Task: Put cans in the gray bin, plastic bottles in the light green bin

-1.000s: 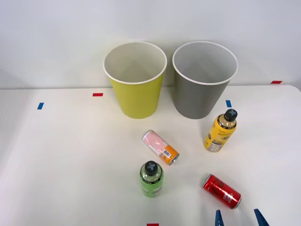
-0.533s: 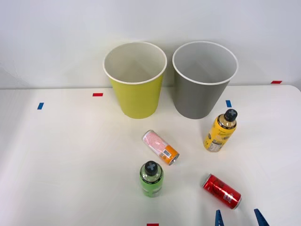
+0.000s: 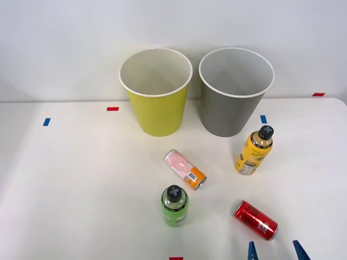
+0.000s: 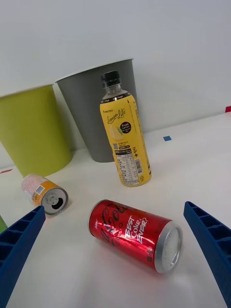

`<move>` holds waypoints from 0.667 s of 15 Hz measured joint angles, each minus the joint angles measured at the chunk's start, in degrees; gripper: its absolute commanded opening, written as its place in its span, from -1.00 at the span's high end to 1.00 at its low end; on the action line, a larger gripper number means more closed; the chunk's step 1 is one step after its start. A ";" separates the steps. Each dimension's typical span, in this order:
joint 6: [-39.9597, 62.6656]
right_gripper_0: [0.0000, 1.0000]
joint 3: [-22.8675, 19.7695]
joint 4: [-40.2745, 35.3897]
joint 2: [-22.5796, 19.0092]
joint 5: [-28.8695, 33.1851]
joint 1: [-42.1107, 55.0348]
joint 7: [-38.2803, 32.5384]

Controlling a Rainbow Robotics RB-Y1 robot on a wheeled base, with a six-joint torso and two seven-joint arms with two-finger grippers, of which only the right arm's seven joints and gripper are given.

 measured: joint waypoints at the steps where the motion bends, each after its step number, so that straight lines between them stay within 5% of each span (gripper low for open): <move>1: 0.00 -1.00 0.00 0.00 0.00 0.00 0.00 0.00; 10: 0.00 -1.00 0.00 0.00 0.00 0.00 0.00 0.00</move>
